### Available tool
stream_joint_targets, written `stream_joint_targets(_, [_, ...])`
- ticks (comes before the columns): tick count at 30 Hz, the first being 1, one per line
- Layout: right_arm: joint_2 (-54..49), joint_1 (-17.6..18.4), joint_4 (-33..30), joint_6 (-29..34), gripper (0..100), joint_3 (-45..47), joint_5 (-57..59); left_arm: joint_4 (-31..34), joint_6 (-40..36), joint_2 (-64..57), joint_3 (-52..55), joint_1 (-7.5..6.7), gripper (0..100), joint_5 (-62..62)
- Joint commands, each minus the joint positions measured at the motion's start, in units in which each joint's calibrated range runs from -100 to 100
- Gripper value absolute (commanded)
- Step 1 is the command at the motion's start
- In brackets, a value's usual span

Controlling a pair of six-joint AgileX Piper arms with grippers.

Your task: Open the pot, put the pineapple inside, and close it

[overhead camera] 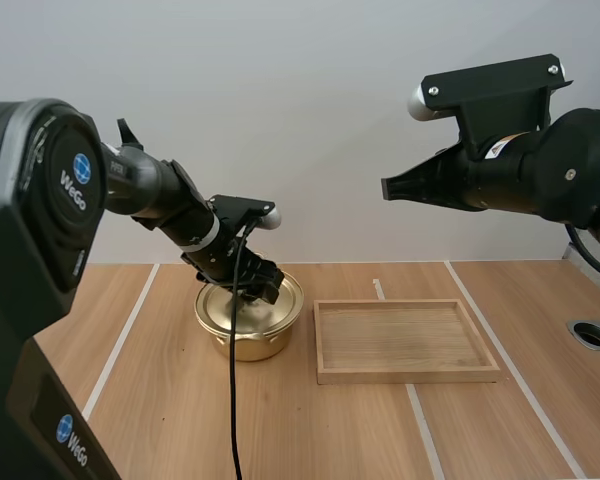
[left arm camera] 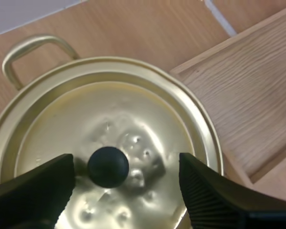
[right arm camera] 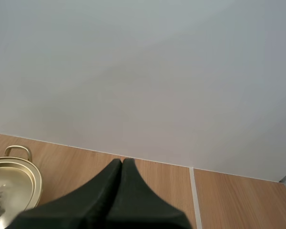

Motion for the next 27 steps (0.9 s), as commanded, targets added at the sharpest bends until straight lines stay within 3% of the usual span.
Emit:
stream_joint_targets(1, [-0.7, -0.2, 0.2, 0.0, 0, 0.2, -0.4, -5.9, -2.0, -2.6, -9.1, -0.22, 100, 10.9])
stream_joint_targets(7, [-0.7, -0.2, 0.2, 0.0, 0, 0.2, -0.4, -5.9, -4.1, -8.6, -14.0, -0.22, 100, 9.8])
stream_joint_targets(18, [-0.7, -0.2, 1.4, 0.0, 0, -0.1, -0.4, -5.9, -5.2, -27.5, -14.6, -0.14, 100, -5.2])
stream_joint_targets(27, [-0.7, -0.2, 1.4, 1.7, 0, -9.8, 0.7, -5.6, -7.7, -44.5, -14.6, -0.14, 100, -12.6])
